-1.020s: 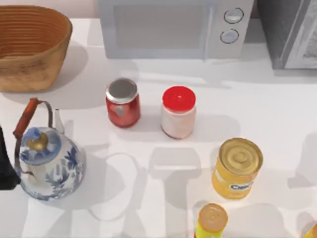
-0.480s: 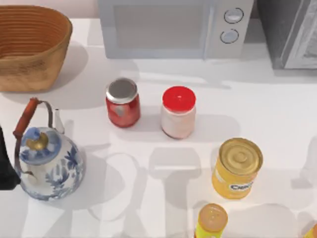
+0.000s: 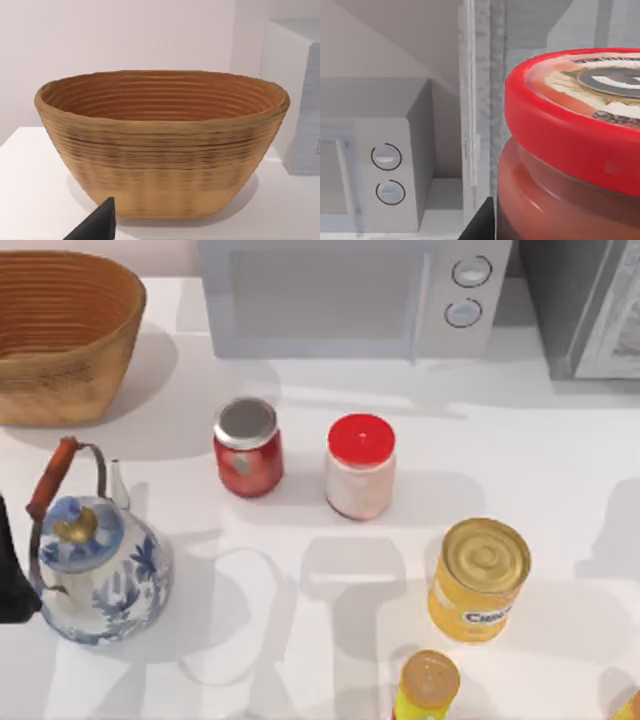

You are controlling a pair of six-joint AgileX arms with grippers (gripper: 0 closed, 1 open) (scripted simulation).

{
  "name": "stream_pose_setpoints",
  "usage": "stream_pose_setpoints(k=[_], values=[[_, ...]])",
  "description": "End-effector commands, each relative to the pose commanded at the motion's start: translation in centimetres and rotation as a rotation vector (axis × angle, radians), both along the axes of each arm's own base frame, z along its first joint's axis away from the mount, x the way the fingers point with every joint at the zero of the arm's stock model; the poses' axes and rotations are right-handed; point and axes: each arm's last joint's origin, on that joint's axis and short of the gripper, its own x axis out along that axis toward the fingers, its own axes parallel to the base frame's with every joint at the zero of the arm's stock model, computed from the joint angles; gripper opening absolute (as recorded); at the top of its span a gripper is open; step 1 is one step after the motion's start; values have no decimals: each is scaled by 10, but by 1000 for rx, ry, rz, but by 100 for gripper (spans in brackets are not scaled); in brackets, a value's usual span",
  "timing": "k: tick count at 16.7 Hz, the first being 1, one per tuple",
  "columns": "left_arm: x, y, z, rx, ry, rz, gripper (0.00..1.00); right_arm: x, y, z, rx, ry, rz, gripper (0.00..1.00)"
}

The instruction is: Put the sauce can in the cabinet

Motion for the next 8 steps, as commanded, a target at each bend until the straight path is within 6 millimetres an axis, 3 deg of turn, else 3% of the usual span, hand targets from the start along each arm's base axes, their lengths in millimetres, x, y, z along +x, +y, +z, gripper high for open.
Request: stream_pose_setpoints(k=[2,8], values=[[0,0,0,0,0,0,100,4,1,31,-2,6,0,0],[0,0,0,0,0,0,100,28,7,97,-12,65,0,0]])
